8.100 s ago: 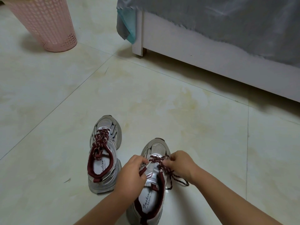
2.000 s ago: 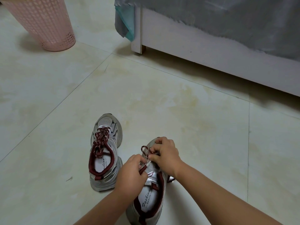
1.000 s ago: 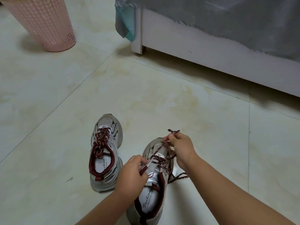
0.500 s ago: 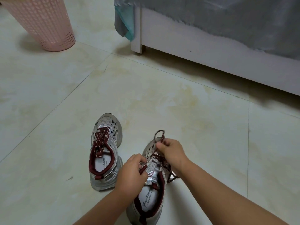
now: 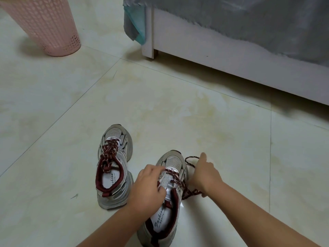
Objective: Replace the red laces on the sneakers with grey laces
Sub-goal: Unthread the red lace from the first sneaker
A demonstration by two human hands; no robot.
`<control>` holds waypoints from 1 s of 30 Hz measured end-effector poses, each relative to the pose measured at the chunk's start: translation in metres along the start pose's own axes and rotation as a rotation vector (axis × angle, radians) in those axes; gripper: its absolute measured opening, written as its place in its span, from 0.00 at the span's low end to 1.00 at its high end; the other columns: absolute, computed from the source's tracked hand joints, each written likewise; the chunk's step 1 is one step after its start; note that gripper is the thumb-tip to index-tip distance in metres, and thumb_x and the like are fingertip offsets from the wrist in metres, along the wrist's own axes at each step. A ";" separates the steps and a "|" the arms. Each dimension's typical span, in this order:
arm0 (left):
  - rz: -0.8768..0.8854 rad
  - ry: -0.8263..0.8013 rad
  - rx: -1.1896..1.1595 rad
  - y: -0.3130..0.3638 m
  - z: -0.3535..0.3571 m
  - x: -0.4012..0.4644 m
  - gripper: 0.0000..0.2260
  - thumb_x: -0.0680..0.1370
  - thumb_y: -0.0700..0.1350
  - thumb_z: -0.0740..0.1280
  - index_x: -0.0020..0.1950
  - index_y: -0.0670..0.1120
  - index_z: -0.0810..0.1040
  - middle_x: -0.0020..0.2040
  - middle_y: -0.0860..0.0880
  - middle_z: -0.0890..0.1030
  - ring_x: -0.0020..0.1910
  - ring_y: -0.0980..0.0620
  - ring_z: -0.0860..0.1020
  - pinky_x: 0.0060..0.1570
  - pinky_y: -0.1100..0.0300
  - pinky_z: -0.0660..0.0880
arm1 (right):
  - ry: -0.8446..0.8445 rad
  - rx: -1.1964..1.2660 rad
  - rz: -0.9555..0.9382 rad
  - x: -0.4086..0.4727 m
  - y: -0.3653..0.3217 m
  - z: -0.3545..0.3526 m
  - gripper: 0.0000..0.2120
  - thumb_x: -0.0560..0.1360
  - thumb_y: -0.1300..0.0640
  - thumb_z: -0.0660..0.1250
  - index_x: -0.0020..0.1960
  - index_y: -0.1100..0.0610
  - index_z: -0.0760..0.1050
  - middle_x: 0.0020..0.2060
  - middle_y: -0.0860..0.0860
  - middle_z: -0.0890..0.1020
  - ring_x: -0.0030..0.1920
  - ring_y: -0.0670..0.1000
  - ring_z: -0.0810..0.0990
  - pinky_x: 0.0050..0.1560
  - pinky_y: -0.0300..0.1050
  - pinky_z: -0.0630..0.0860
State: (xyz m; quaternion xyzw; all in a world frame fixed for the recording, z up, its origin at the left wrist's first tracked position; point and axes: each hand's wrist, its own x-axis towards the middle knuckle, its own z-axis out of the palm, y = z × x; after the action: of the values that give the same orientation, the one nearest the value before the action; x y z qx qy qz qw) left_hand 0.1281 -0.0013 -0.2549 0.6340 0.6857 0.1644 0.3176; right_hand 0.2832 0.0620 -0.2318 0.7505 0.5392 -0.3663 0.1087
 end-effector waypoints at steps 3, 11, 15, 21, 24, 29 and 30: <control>0.090 -0.084 0.103 0.012 0.005 0.006 0.28 0.72 0.37 0.58 0.69 0.60 0.64 0.69 0.54 0.59 0.68 0.55 0.55 0.65 0.60 0.58 | 0.191 -0.222 -0.285 -0.003 0.003 0.013 0.19 0.74 0.56 0.62 0.64 0.53 0.66 0.59 0.55 0.67 0.60 0.57 0.68 0.56 0.49 0.70; 0.050 -0.068 -0.090 0.005 0.006 0.009 0.19 0.70 0.30 0.58 0.50 0.50 0.80 0.56 0.55 0.66 0.60 0.56 0.63 0.51 0.80 0.54 | 0.332 -0.291 -0.491 -0.007 0.003 0.013 0.07 0.72 0.52 0.67 0.50 0.51 0.76 0.54 0.52 0.74 0.56 0.54 0.70 0.47 0.43 0.60; 0.021 -0.036 -0.176 0.003 0.004 0.004 0.15 0.71 0.30 0.60 0.49 0.48 0.76 0.52 0.55 0.69 0.51 0.56 0.71 0.48 0.76 0.65 | 0.089 0.054 -0.363 -0.011 -0.001 0.018 0.07 0.70 0.53 0.71 0.36 0.53 0.76 0.40 0.52 0.82 0.41 0.50 0.76 0.39 0.40 0.67; -0.033 0.007 -0.135 -0.003 0.004 0.004 0.21 0.73 0.33 0.62 0.62 0.50 0.69 0.58 0.56 0.71 0.53 0.60 0.71 0.53 0.70 0.67 | 0.057 0.161 -0.245 -0.011 -0.009 0.026 0.15 0.71 0.58 0.68 0.28 0.52 0.67 0.34 0.53 0.78 0.37 0.50 0.75 0.39 0.42 0.70; -0.012 0.003 -0.101 -0.006 0.006 0.002 0.23 0.71 0.29 0.59 0.62 0.49 0.70 0.58 0.55 0.71 0.51 0.62 0.69 0.50 0.74 0.64 | 0.068 0.080 -0.309 -0.008 -0.011 0.022 0.09 0.71 0.59 0.64 0.32 0.55 0.70 0.36 0.53 0.78 0.39 0.53 0.75 0.38 0.43 0.70; 0.022 -0.002 -0.081 -0.006 0.010 0.000 0.24 0.69 0.28 0.57 0.61 0.48 0.70 0.58 0.54 0.72 0.53 0.60 0.70 0.49 0.73 0.63 | 0.280 -0.277 -0.567 -0.003 -0.018 0.012 0.05 0.74 0.60 0.58 0.43 0.59 0.71 0.45 0.57 0.77 0.48 0.57 0.73 0.37 0.44 0.62; 0.014 0.007 -0.089 -0.006 0.010 0.001 0.25 0.69 0.28 0.57 0.61 0.48 0.71 0.58 0.55 0.72 0.52 0.60 0.70 0.49 0.73 0.63 | 0.295 -0.281 -0.574 -0.002 -0.018 0.011 0.07 0.76 0.59 0.57 0.47 0.60 0.73 0.48 0.56 0.78 0.50 0.57 0.74 0.40 0.44 0.63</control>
State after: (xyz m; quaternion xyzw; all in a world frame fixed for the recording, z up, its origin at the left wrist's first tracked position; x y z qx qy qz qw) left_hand 0.1302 -0.0035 -0.2665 0.6235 0.6742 0.1992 0.3420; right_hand 0.2624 0.0612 -0.2342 0.5909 0.7832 -0.1918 0.0245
